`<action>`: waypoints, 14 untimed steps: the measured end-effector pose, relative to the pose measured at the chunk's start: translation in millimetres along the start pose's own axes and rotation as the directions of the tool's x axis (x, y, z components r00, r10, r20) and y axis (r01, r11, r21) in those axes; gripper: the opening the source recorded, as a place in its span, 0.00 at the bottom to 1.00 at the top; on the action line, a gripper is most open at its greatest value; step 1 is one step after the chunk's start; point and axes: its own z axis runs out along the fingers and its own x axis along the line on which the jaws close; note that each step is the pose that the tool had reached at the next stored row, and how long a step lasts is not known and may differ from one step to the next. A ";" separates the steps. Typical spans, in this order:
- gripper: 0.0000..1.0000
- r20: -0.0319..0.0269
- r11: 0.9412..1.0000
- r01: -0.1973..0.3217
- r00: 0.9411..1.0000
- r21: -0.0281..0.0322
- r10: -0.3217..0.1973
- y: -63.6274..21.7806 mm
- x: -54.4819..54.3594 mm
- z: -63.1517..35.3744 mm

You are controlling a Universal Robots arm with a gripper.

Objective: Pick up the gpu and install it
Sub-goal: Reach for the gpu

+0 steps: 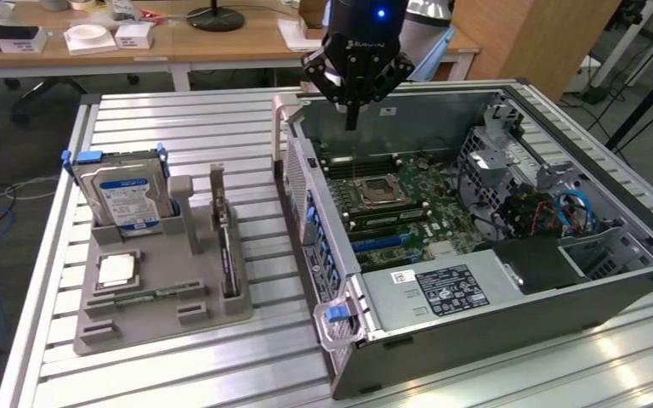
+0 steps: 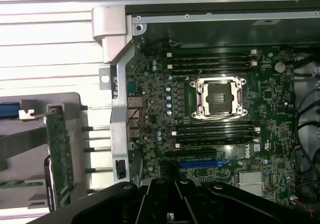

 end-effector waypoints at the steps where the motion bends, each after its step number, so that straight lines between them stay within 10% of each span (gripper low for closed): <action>1: 0.11 0.000 1.000 0.000 1.000 0.000 0.000 0.0 0.3 0.1; 14: 0.11 -0.001 1.000 0.000 1.000 0.000 0.000 -0.3 3.4 1.2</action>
